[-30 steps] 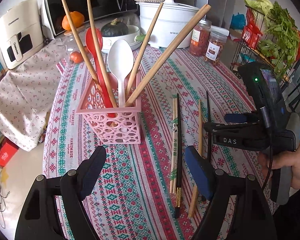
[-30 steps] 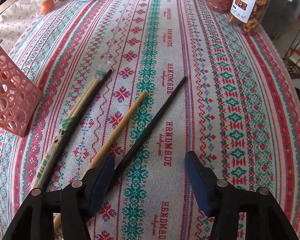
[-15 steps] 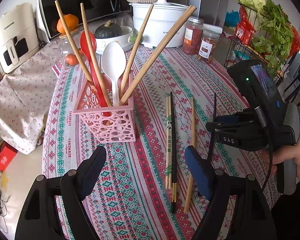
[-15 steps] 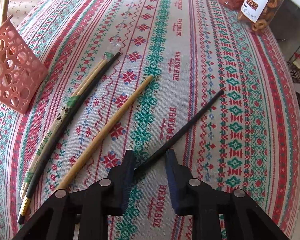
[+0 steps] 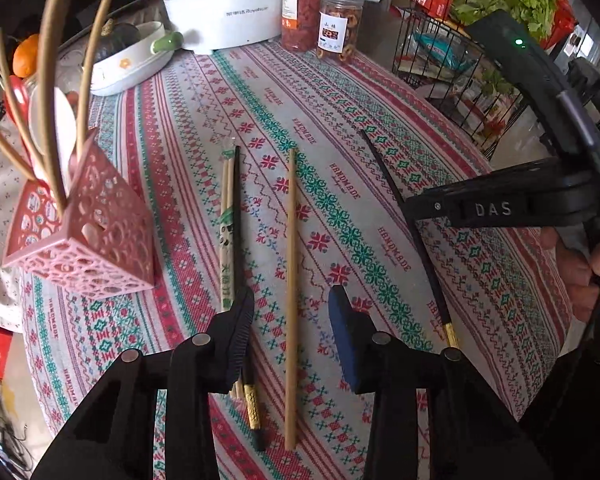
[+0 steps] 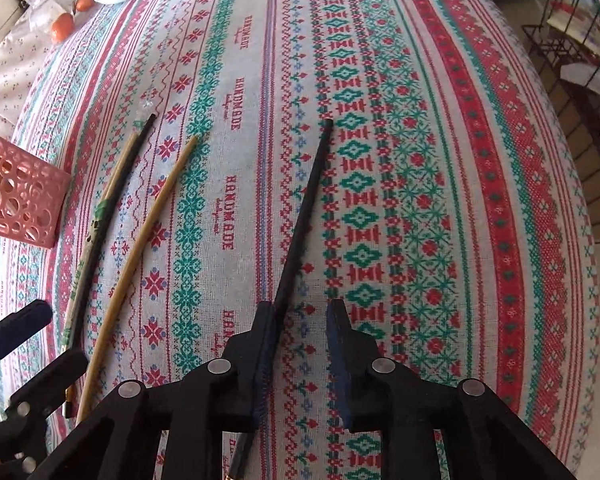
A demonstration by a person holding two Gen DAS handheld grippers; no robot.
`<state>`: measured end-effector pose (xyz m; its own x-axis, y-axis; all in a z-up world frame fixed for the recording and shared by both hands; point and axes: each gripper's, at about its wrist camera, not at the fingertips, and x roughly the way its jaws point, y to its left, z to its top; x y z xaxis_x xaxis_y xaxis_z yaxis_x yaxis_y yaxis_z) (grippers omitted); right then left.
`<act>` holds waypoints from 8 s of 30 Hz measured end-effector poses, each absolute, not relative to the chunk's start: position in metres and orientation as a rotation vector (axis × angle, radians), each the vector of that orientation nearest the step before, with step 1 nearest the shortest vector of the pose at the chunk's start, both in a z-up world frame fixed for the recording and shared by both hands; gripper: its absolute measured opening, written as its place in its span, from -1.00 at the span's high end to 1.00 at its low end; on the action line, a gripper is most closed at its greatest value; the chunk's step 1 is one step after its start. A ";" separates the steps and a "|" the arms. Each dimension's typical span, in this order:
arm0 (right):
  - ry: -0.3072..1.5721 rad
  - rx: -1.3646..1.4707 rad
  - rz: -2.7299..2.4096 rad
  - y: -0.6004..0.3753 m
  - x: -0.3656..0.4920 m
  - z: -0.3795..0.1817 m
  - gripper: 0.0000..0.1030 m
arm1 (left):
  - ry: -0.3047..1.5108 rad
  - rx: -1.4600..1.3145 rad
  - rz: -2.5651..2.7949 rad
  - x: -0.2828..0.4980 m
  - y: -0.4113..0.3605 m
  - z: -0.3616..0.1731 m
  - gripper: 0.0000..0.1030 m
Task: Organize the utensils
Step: 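Lower the right tool and grasp the black chopstick, then grasp a single wooden chopstick with the left tool, then lift both chopsticks upright and carry them over the pink basket, then open both tools to drop the chopsticks into the basket, then move both tools back toward the patterned chopstick on the cloth, then lower the left tool and grasp the paper-wrapped chopstick pair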
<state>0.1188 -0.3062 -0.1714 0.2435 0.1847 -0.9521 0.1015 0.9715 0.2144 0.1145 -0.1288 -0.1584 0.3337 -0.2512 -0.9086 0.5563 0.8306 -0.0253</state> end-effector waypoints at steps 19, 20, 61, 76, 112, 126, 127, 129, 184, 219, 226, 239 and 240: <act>1.295 0.255 0.077 -0.320 0.119 -0.160 0.25 | 1.194 0.334 -0.451 0.189 -0.186 -0.186 0.90; 1.293 0.251 0.078 -0.319 0.120 -0.160 0.25 | 1.195 0.330 -0.450 0.186 -0.184 -0.185 0.90; 0.825 0.082 0.119 -0.233 0.052 -0.049 0.90 | 0.713 0.193 -0.479 0.064 -0.081 -0.042 0.90; 0.708 0.077 0.164 -0.218 0.051 -0.003 0.90 | 0.586 0.088 -0.479 0.054 -0.049 0.009 0.90; 0.551 0.092 0.393 -0.151 0.068 0.064 0.91 | 0.108 -0.173 -0.309 0.150 0.025 0.047 0.90; 0.473 0.172 0.411 -0.142 0.093 0.063 0.91 | 0.150 -0.097 -0.267 0.191 0.021 -0.011 0.90; 0.461 0.169 0.405 -0.140 0.094 0.062 0.91 | 0.157 -0.100 -0.271 0.191 0.022 -0.012 0.90; 0.447 0.174 0.402 -0.139 0.098 0.059 0.91 | 0.178 -0.106 -0.275 0.191 0.024 -0.016 0.90; 0.629 0.058 -0.052 -0.254 0.049 -0.015 -0.93 | 0.844 0.039 -0.260 0.103 -0.001 -0.078 -0.62; 1.028 0.077 -0.018 -0.258 0.077 -0.116 -0.93 | 1.131 -0.013 -0.532 0.146 -0.056 -0.203 0.65; 1.036 0.091 -0.022 -0.258 0.080 -0.117 -0.93 | 1.174 0.082 -0.571 0.135 -0.076 -0.203 0.91; 1.045 0.107 -0.011 -0.255 0.084 -0.118 -0.93 | 1.303 0.201 -0.525 0.096 -0.058 -0.195 0.88; 1.048 0.110 -0.013 -0.255 0.084 -0.118 -0.93 | 1.285 0.193 -0.530 0.097 -0.053 -0.193 0.88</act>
